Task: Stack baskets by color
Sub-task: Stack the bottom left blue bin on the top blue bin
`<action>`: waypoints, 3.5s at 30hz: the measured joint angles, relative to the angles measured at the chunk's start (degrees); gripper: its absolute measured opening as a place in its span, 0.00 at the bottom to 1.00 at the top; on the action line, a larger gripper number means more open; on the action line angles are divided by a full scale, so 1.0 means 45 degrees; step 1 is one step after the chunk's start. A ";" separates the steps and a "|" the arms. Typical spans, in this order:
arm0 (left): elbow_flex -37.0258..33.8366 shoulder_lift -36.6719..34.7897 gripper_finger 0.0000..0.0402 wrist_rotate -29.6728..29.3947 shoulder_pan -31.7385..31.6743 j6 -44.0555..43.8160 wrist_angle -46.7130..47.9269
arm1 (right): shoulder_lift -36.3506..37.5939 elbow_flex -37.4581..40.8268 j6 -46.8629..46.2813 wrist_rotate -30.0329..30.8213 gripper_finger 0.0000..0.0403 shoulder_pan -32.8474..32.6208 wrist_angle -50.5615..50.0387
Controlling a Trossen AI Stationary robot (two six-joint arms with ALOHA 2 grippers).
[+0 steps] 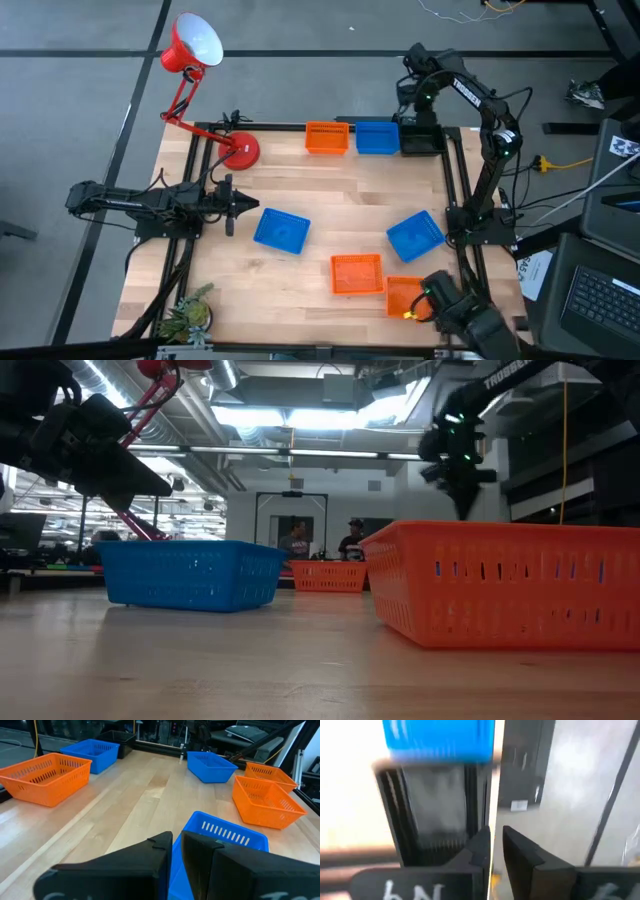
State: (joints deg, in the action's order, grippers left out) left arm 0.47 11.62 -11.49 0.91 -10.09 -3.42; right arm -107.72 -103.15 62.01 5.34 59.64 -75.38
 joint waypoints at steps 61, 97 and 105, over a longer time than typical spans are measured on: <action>1.1157 1.7310 0.00 0.3988 0.2340 -0.6369 0.5997 | 0.5061 -0.2614 -1.5386 -0.1100 0.02 -1.2545 -0.2919; 1.4888 1.6446 0.00 0.0618 -0.0531 -0.1041 1.2451 | 0.5528 0.3970 -1.7517 -0.0190 0.01 -1.4326 0.0309; 1.3142 1.4124 0.00 0.0527 -0.0813 -0.0770 1.1988 | 0.5523 0.6731 -1.7082 0.0424 0.01 -1.4329 0.2466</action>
State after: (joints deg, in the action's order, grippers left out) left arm 59.61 75.18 -9.12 -2.75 -13.55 50.52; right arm -82.87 -72.86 -14.85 7.25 -4.84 -64.28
